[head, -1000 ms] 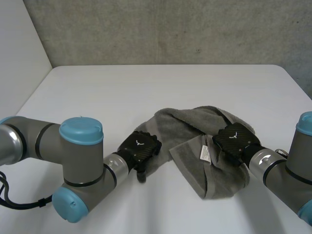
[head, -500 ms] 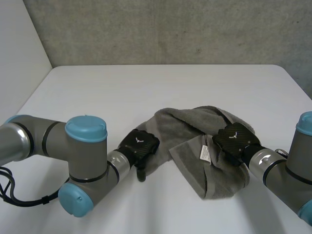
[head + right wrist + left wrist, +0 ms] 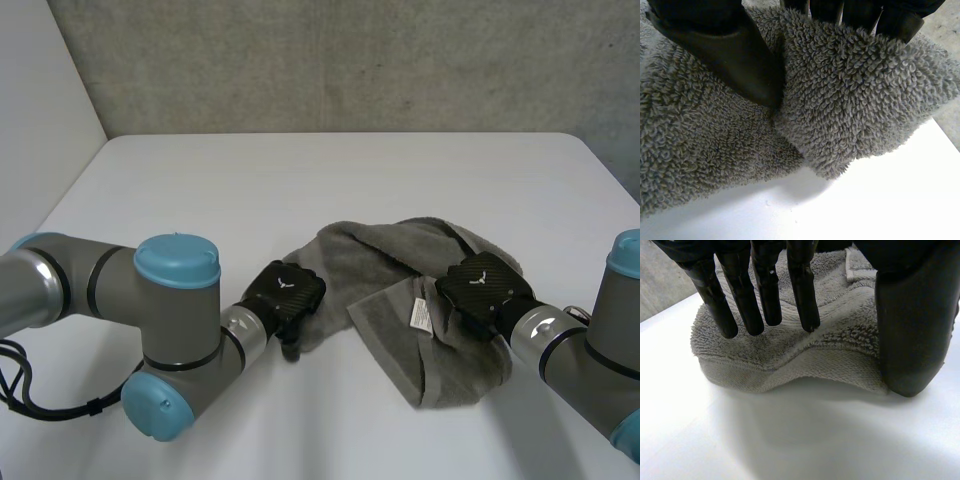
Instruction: Fold the towel.
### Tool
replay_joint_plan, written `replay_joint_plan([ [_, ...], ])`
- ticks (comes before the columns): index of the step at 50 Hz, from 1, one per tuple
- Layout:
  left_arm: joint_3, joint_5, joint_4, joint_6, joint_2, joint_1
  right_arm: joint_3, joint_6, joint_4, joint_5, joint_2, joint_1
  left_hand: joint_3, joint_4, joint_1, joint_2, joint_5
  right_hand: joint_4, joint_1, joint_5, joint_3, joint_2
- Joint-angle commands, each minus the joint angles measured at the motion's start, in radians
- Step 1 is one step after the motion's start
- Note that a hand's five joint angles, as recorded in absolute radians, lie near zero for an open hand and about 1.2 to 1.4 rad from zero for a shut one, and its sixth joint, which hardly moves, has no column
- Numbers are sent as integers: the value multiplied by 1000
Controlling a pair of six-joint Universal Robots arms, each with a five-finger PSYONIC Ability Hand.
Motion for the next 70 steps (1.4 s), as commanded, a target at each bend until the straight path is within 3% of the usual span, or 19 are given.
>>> replay_joint_plan([
  [1, 0, 0, 1, -1, 7, 0, 0, 0, 0, 0, 0, 0, 16, 14, 7, 15, 21, 63, 68, 68, 68, 91],
  [19, -6, -29, 12, 1, 13, 2, 0, 0, -2, 0, 0, 0, 116, 114, 107, 115, 121, 63, 68, 68, 68, 91],
  [24, -16, -32, 18, -1, 24, 0, 0, 0, -2, 0, 0, 0, 327, 325, 318, 326, 332, 63, 68, 68, 68, 91],
  [33, -20, -31, 18, -1, 29, 0, 0, 0, -2, 2, -3, 0, 404, 402, 395, 402, 409, 63, 68, 68, 68, 91],
  [43, -20, -34, 17, 2, 33, -3, -2, 2, 1, 0, -7, 0, 873, 871, 864, 871, 878, 63, 68, 68, 68, 91],
  [51, -33, -34, 11, 1, 78, -17, -22, -9, 15, 3, -24, 0, 873, 871, 864, 872, 878, 63, 68, 68, 68, 91],
  [59, -72, -28, 4, -10, 239, -14, -112, -109, 285, -8, -119, -14, 873, 871, 864, 872, 878, 63, 68, 68, 68, 91],
  [64, -105, -23, -26, -12, 412, -2, -323, -129, 682, -61, -185, -28, 873, 871, 864, 872, 878, 63, 68, 68, 68, 91],
  [70, -108, -22, -83, -27, 478, 34, -460, -156, 916, -117, -181, -81, 873, 871, 864, 872, 878, 63, 68, 68, 68, 91],
])
